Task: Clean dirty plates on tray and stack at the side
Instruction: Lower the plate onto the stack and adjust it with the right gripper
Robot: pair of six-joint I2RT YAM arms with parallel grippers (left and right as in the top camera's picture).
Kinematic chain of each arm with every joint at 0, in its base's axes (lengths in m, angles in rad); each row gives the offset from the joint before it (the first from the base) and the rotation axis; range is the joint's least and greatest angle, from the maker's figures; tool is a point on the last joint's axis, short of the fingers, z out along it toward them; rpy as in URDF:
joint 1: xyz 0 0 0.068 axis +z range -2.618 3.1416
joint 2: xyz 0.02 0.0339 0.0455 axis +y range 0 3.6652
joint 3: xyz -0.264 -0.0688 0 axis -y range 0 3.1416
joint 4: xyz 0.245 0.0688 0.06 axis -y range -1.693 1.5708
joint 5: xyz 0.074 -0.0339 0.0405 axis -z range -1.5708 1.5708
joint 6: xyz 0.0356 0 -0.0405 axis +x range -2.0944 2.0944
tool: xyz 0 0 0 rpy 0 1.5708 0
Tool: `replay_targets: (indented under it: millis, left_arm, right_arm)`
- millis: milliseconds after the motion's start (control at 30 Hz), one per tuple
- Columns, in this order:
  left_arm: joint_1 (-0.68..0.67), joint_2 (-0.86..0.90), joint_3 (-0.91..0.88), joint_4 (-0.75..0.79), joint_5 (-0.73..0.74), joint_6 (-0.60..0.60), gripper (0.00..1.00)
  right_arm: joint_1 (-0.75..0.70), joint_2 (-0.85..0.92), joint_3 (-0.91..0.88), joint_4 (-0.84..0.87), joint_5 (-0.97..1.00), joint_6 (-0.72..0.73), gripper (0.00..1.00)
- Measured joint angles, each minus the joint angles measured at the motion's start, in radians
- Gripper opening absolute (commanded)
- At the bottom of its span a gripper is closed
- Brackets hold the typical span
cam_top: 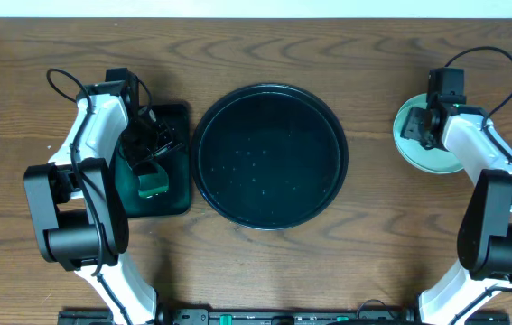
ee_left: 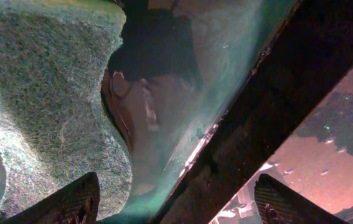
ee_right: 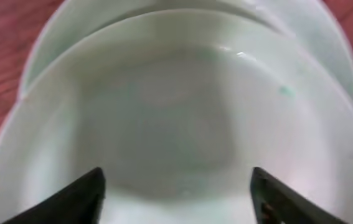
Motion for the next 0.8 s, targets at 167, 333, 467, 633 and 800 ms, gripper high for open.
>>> replay_targets:
  millis: [167,333,467,633,800]
  left_arm:
    - [0.0,0.0,0.0,-0.001,0.0,0.0,0.8]
    - [0.0,0.0,0.0,-0.001,0.0,0.0,0.8]
    - [0.0,0.0,0.0,-0.001,0.0,0.0,0.8]
    - [0.0,0.0,0.0,-0.001,0.0,0.0,0.8]
    - [0.0,0.0,0.0,-0.001,0.0,0.0,0.8]
  right_arm:
    - [-0.056,0.0,0.0,0.011,0.017,-0.005,0.26]
    - [-0.113,0.0,-0.001,0.018,-0.004,-0.003,0.14]
    - [-0.112,0.001,-0.001,0.01,-0.036,0.002,0.04]
    - [-0.096,0.028,0.004,-0.008,-0.09,0.049,0.01]
    - [-0.072,0.037,0.007,0.004,-0.094,0.085,0.05]
